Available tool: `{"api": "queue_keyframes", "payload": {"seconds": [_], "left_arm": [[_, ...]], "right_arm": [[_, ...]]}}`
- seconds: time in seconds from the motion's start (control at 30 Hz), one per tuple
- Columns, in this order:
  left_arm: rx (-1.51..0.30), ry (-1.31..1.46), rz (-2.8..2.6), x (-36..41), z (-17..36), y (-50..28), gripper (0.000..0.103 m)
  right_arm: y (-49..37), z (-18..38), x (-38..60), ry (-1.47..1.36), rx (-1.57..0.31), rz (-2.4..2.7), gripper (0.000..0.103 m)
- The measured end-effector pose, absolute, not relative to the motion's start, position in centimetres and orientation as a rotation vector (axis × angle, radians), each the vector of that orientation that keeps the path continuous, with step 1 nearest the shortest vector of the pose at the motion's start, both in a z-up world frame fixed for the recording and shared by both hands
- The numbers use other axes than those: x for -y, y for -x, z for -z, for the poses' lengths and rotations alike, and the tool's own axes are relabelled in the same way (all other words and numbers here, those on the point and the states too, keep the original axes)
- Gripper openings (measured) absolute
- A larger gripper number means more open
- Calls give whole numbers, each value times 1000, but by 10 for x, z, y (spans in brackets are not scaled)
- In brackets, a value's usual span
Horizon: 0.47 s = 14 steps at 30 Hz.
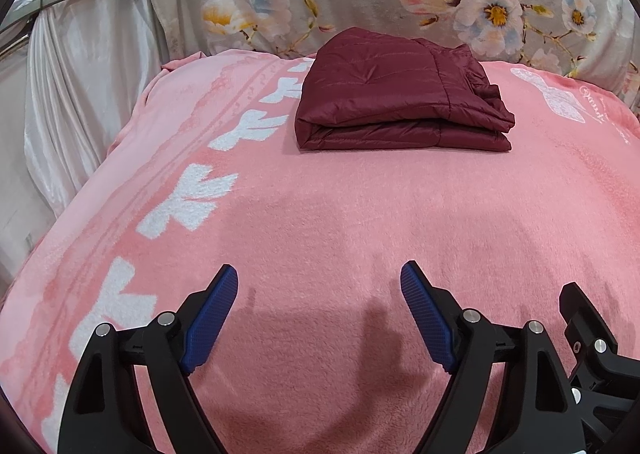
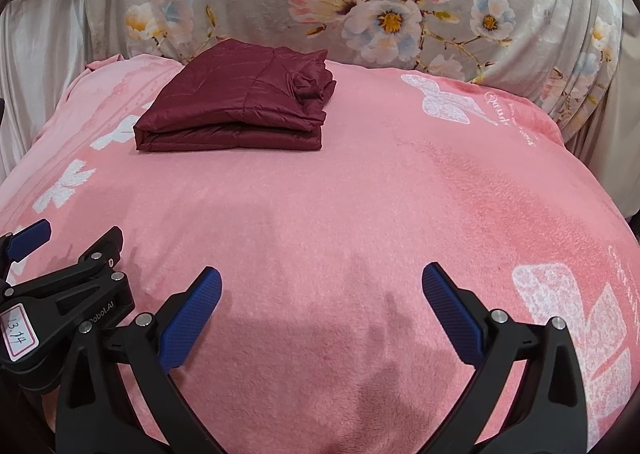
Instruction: Fold large clothes
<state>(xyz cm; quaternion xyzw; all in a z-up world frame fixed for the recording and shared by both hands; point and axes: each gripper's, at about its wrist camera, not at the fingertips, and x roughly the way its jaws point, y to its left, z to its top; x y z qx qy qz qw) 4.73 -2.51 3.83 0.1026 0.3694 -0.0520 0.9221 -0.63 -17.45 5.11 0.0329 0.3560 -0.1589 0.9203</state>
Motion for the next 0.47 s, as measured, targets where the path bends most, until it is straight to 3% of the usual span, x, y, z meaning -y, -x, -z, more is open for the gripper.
{"api": "queue_keyframes", "payload": {"seconds": [0.47], "left_arm": [[-748, -216, 108, 26, -42, -47, 77]], "right_arm": [[6, -51, 176, -67, -730, 324, 98]]}}
